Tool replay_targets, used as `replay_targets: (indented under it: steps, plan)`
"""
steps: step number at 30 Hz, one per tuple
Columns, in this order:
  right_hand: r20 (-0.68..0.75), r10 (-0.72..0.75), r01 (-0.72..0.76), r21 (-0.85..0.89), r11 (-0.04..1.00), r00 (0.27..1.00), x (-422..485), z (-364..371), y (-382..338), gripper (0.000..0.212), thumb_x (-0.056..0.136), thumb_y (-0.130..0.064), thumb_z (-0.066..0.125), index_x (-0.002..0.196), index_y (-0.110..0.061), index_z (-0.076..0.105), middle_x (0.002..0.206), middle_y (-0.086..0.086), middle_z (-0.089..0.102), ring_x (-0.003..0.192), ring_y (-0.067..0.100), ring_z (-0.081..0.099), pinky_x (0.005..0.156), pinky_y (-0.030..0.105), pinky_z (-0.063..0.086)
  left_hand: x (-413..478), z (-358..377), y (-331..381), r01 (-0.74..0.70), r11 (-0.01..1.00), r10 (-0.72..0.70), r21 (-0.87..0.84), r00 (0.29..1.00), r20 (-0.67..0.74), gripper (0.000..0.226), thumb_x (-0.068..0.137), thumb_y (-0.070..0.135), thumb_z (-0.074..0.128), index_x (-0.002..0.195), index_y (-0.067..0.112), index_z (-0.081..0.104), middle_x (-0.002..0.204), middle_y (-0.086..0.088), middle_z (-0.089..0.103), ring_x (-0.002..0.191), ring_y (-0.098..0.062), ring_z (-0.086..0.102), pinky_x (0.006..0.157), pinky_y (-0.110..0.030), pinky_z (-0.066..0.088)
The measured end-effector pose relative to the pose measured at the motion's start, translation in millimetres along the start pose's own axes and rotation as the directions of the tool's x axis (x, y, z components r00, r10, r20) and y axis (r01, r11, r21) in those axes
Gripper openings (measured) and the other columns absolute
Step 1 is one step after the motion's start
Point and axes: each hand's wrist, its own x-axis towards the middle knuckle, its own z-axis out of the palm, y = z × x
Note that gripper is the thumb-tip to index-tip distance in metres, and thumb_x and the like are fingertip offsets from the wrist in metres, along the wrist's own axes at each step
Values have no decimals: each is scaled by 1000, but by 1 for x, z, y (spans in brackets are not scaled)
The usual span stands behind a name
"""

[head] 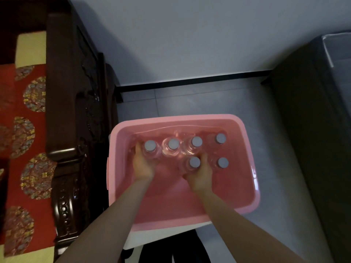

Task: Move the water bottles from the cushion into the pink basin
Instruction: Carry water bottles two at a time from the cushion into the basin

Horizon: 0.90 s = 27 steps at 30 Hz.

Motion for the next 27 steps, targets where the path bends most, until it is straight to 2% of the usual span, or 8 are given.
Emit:
replay_targets:
  steps: [3, 6, 10, 13, 15, 18, 21, 27]
  plan:
    - [7, 11, -11, -4, 1000, 1000, -1, 1, -2, 55, 63, 6, 74, 106, -14, 49, 88, -4, 64, 82, 18, 62, 65, 16, 43, 2, 1, 0, -24, 999, 24, -35, 1000, 2, 75, 59, -2, 82, 125, 3, 48, 121, -17, 60, 112, -34, 57, 100, -46, 43]
    - [19, 16, -16, -5, 1000, 1000, -1, 0, -4, 55, 64, 8, 71, 109, -14, 48, 94, 2, 65, 86, 22, 63, 72, 30, 49, 2, 0, 1, -37, 999, 37, -36, 999, 17, 73, 60, -1, 82, 125, 2, 48, 122, -17, 59, 113, -34, 56, 100, -49, 42]
    - [68, -6, 9, -37, 999, 998, -4, -10, -10, 67, 59, 2, 73, 118, -17, 47, 101, 0, 61, 88, 18, 59, 68, 24, 43, 3, -8, 11, -11, 1000, 11, -9, 997, 71, 73, 62, 2, 80, 126, 8, 47, 118, -16, 63, 107, -34, 60, 94, -45, 47]
    - [139, -142, 174, -252, 952, 980, -12, -29, -13, 71, 61, -7, 72, 125, -23, 46, 120, -3, 52, 99, 16, 54, 66, 28, 46, 1, -19, 23, -100, 994, 97, 34, 992, 83, 62, 64, 12, 82, 118, 14, 52, 116, -10, 64, 105, -30, 60, 91, -42, 48]
    - [214, -270, 339, -431, 836, 939, -18, -41, -15, 64, 65, -11, 70, 122, -29, 47, 127, -7, 48, 108, 18, 52, 60, 31, 51, -2, -29, 29, -194, 981, 191, 24, 977, 92, 59, 64, 14, 83, 116, 19, 56, 115, -5, 62, 105, -24, 59, 92, -38, 48]
    - [292, -338, 444, -495, 747, 895, -20, -49, -21, 50, 68, -9, 66, 112, -30, 55, 114, -9, 51, 99, 17, 52, 52, 24, 43, -2, -43, 29, -377, 923, 362, 82, 920, 151, 48, 70, 15, 80, 113, 22, 60, 110, -1, 62, 100, -19, 59, 88, -28, 45]
    - [331, -341, 465, -453, 761, 880, -15, -51, -31, 39, 71, -4, 64, 107, -20, 64, 103, -3, 57, 93, 22, 53, 60, 29, 43, 4, -51, 27, -564, 781, 508, 268, 823, 254, 31, 77, 13, 75, 106, 16, 64, 103, -4, 63, 93, -26, 60, 78, -29, 44]
    - [328, -372, 491, -472, 732, 869, -2, -61, -36, 23, 78, -3, 60, 99, -10, 67, 96, 3, 61, 95, 24, 52, 66, 27, 32, 11, -51, 32, -616, 720, 540, 319, 786, 300, 32, 72, 2, 74, 102, 10, 67, 104, -8, 66, 94, -30, 61, 81, -29, 44]
